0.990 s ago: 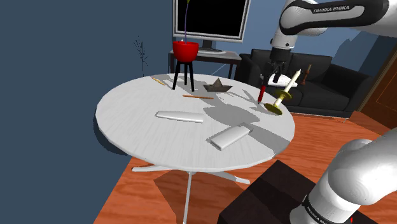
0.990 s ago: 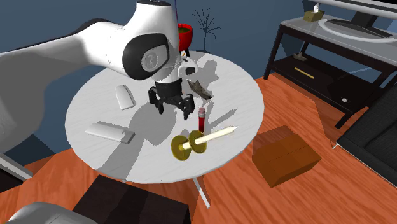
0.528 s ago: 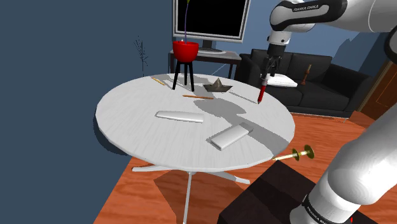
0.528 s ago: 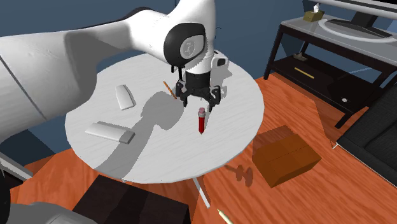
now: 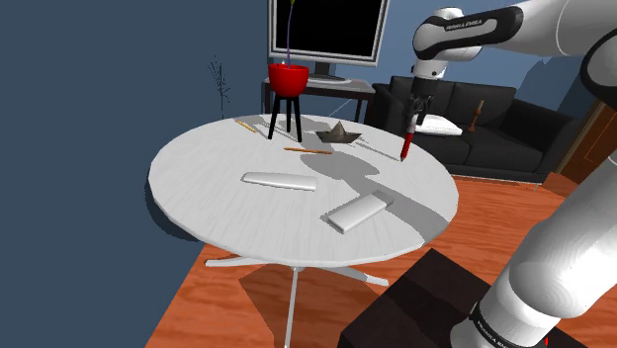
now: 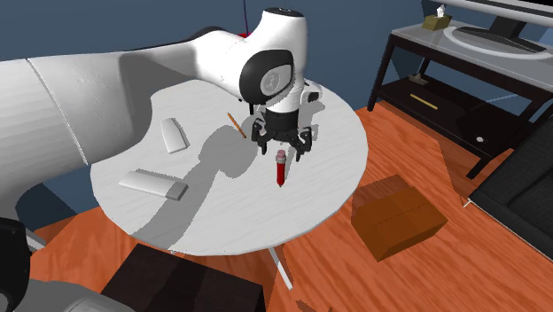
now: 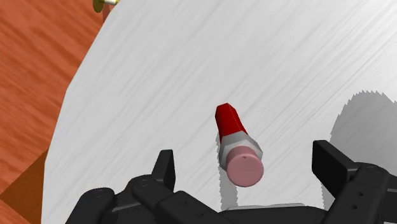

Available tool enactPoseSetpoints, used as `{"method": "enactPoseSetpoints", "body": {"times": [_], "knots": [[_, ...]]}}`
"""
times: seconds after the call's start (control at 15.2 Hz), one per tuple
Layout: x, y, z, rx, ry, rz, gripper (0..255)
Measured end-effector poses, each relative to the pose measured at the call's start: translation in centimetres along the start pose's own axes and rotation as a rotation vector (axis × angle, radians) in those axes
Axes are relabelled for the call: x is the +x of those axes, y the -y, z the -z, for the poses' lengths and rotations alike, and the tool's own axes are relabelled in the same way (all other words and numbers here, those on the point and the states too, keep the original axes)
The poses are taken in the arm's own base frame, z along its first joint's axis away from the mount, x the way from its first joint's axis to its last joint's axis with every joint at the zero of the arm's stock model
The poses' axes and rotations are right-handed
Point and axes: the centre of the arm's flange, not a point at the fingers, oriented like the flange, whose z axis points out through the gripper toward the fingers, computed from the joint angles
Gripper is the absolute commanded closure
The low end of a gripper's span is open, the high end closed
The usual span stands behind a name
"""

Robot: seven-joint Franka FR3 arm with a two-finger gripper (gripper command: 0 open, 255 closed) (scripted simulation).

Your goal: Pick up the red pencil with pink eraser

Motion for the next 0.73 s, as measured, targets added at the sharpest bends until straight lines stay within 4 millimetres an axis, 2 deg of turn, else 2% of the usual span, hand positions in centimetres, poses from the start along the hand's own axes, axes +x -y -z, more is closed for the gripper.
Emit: {"method": "enactPoseSetpoints", "body": {"times": [0.07, 0.13, 0.73], "knots": [[0.02, -0.05, -0.40, 0.000, 0.000, 0.000, 0], [0.01, -0.08, -0.60, 0.000, 0.000, 0.000, 255], [-0.01, -0.10, -0.75, 0.000, -0.001, 0.000, 255]]}}
